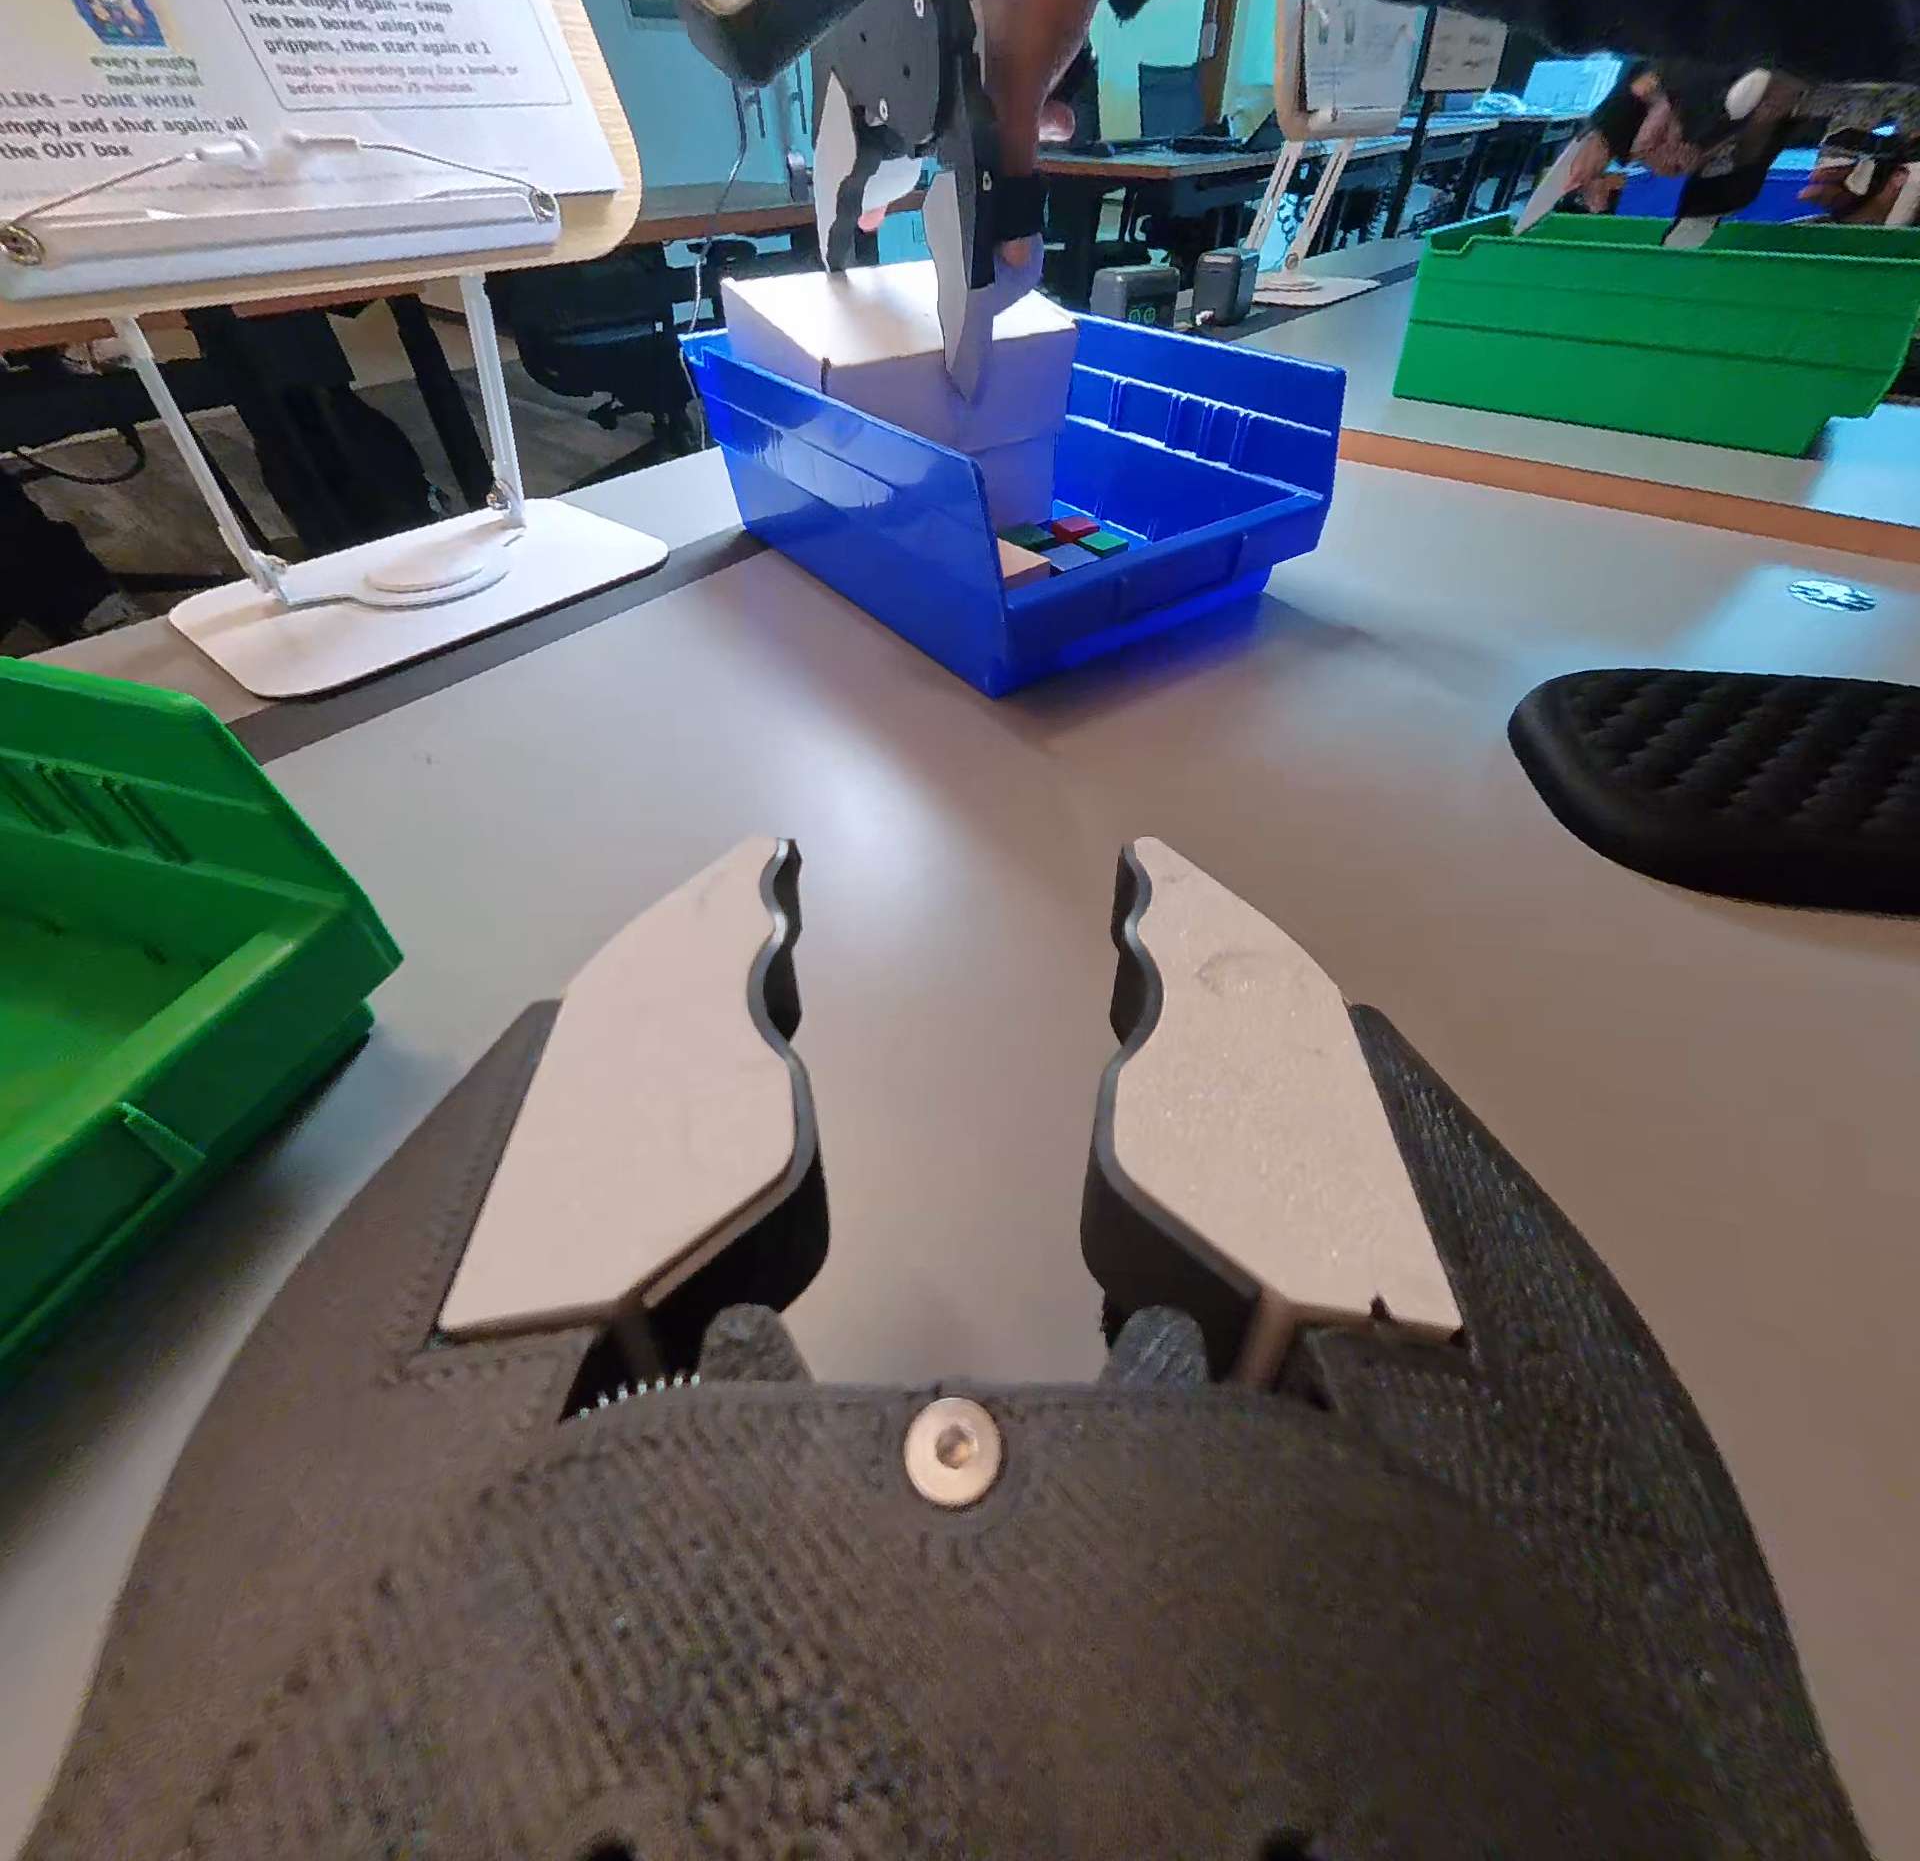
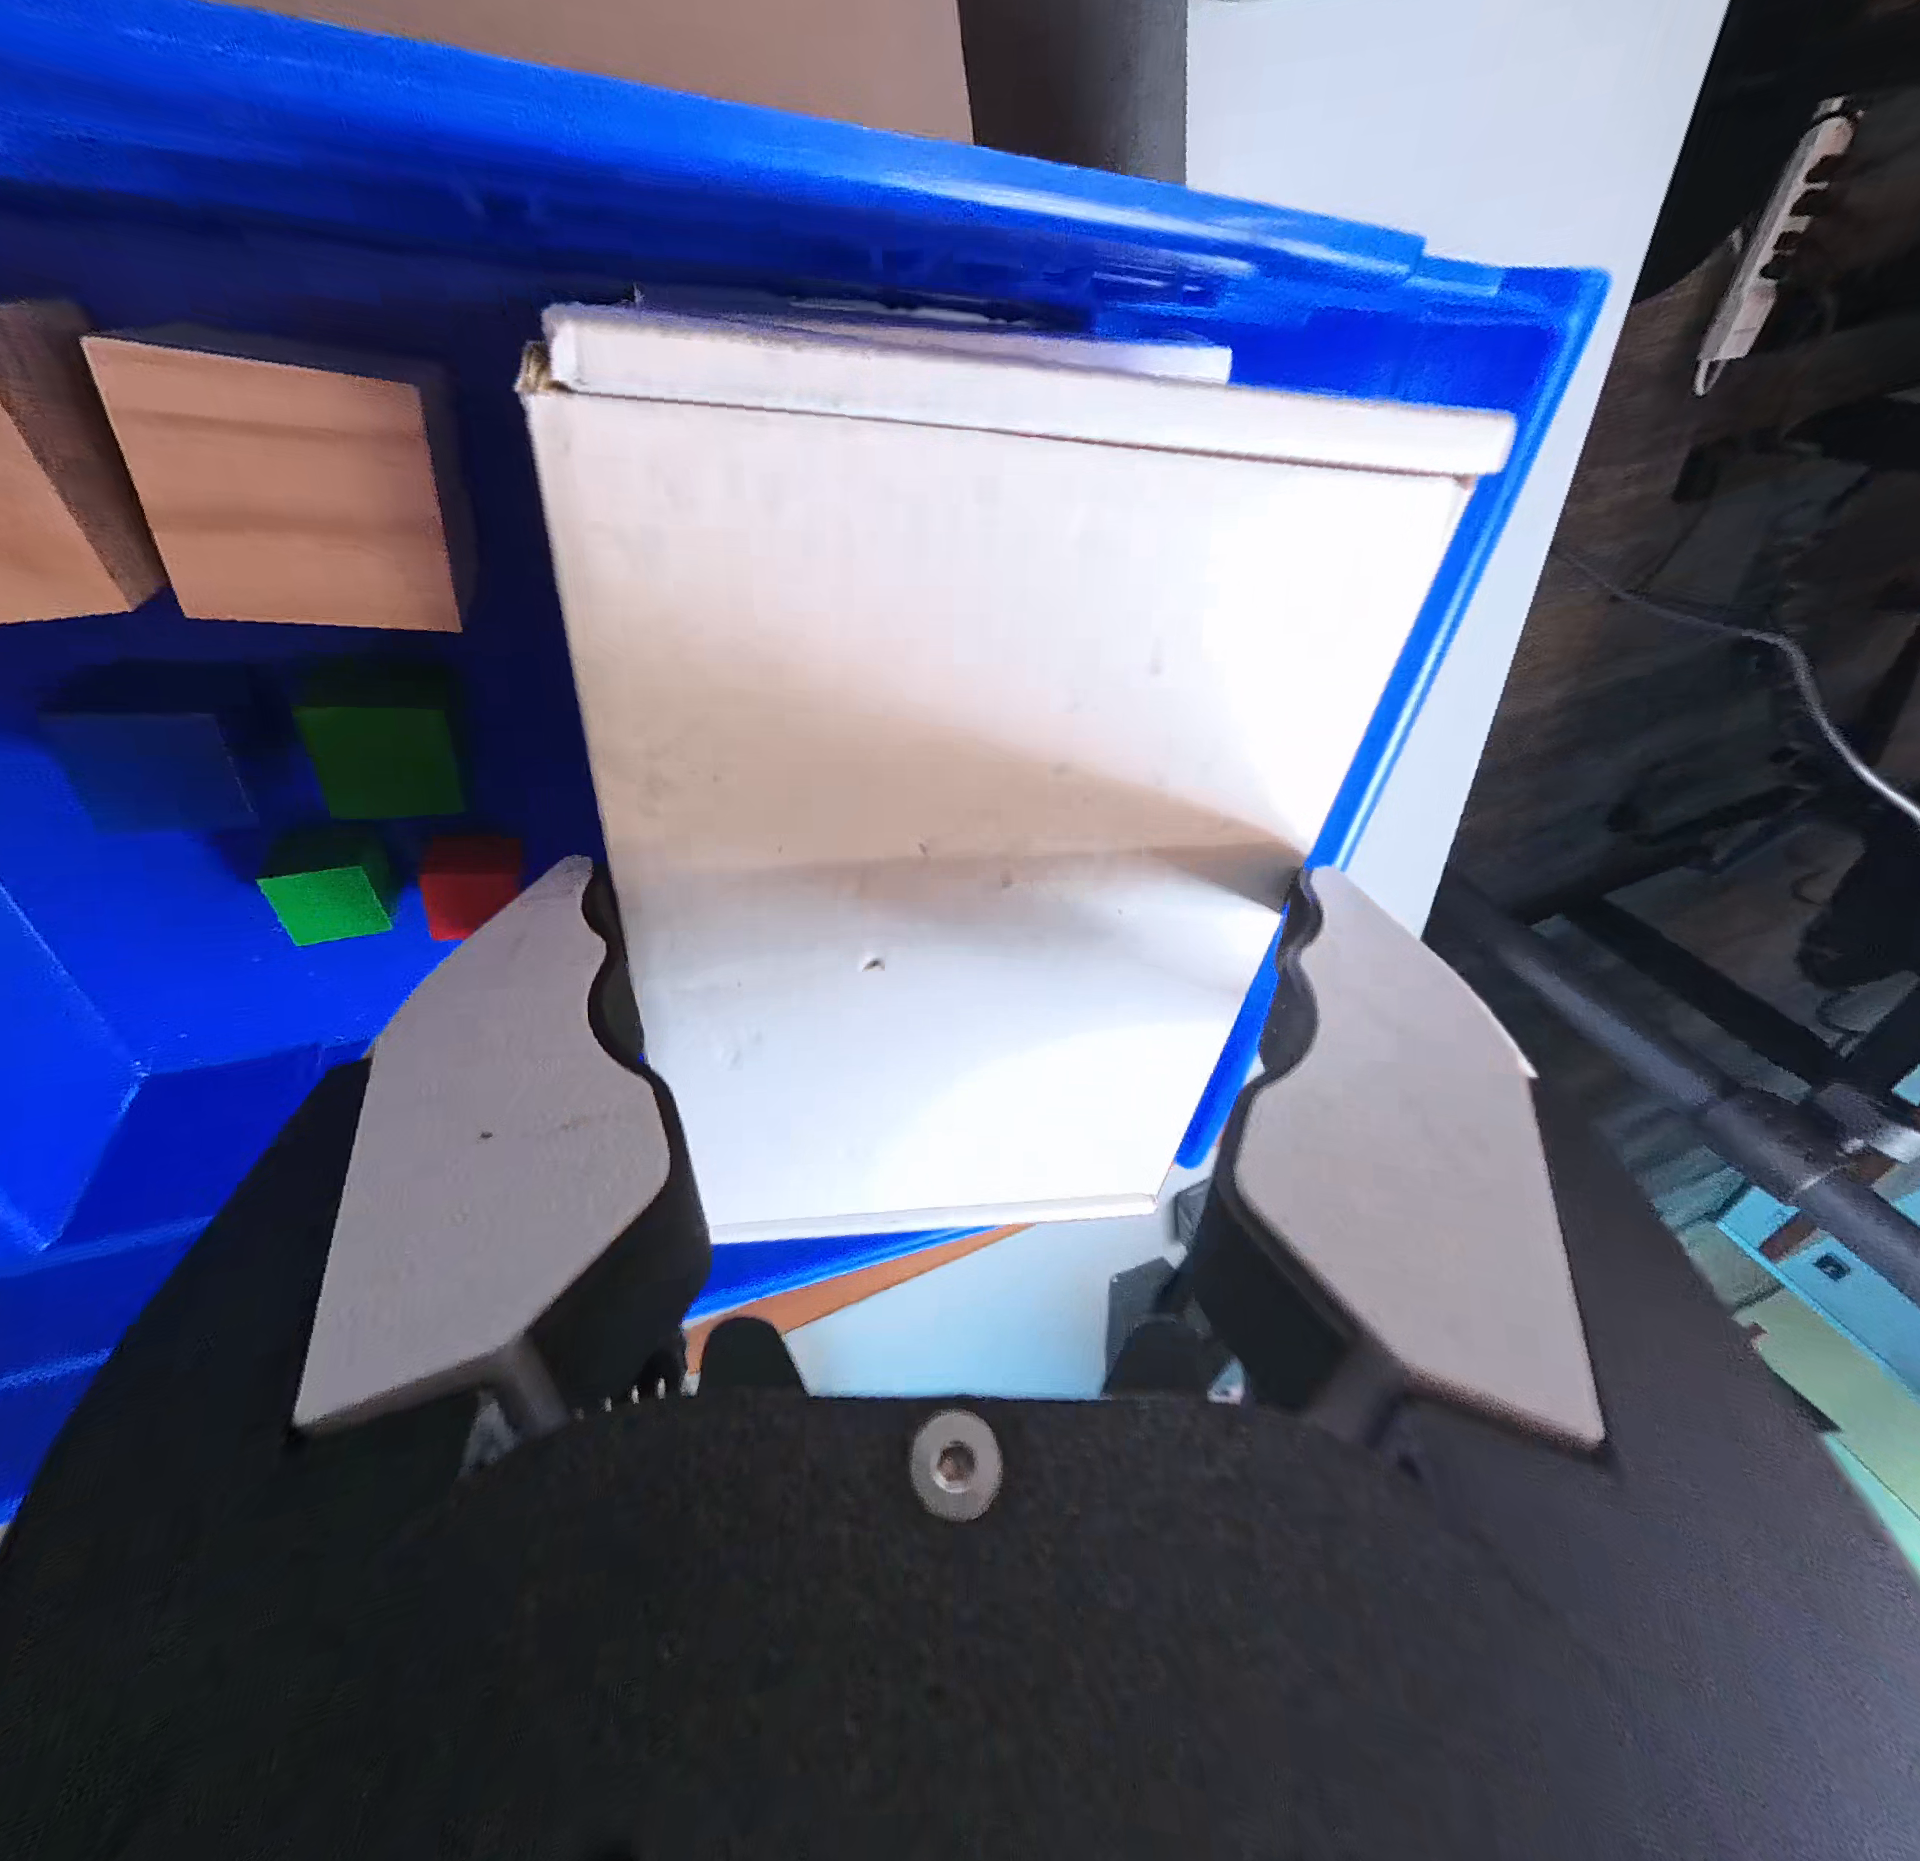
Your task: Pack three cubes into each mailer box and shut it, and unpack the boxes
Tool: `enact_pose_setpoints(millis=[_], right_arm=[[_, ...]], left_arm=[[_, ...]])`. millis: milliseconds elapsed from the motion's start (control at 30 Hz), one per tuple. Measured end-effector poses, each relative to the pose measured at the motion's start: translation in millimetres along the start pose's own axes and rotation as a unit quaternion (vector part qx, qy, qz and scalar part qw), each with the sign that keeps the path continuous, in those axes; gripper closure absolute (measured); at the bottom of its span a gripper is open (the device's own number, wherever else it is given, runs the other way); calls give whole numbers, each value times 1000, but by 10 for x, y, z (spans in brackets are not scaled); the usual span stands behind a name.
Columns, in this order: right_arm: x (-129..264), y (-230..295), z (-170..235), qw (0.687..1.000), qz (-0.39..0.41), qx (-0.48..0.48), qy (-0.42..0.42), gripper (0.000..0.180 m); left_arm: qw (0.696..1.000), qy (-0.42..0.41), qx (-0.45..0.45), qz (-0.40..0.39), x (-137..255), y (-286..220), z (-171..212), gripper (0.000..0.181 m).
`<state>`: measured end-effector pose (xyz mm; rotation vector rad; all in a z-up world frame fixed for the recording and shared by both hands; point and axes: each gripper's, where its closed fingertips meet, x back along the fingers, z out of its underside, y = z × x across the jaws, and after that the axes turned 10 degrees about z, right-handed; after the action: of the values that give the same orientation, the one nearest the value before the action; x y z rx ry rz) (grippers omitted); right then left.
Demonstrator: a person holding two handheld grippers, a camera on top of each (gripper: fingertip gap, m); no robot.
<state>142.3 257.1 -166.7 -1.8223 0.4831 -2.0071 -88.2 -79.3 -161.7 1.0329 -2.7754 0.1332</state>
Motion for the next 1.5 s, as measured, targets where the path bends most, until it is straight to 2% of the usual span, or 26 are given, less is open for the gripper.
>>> enact_pose_setpoints(millis=[33,67,267,433,533,700,800,933,1100,1200,1267,1367,1500], right_arm=[[0,-19,3,1000,3,5,2,64],[6,-45,0,1000,9,10,2,77],[8,-56,30,998,49,33,21,76],[393,85,-180,993,97,-1,-73,90],[611,403,-258,986,99,-11,-133,96],[830,1262,-357,978,44,-17,-203,102],[855,1688,-367,975,29,-23,-217,102],[692,1923,-285,980,43,-32,-192,106],[416,2009,-227,983,24,-68,-169,115],[297,2026,-303,986,31,-49,-158,127],[230,1988,-345,988,56,-26,-139,148],[201,1953,-423,988,87,13,-125,150],[247,2007,-522,986,95,23,-138,150]], left_arm=[[1000,1,3,1,-8,11,12,124],[1000,4,6,2,-19,21,32,124],[1000,19,14,12,-62,20,123,123],[1000,9,2,-10,50,107,30,124],[999,-10,0,-39,205,276,-84,126],[993,-6,-24,-112,549,744,-198,136],[990,47,-19,-133,693,1064,-112,139],[974,166,-40,-146,718,1422,141,133],[917,345,-101,-172,708,1806,492,112],[885,430,-93,-151,632,1893,753,110],[871,465,-83,-132,563,1915,890,120],[867,478,-88,-109,431,1935,969,145],[864,473,-148,-87,225,1867,928,151]])
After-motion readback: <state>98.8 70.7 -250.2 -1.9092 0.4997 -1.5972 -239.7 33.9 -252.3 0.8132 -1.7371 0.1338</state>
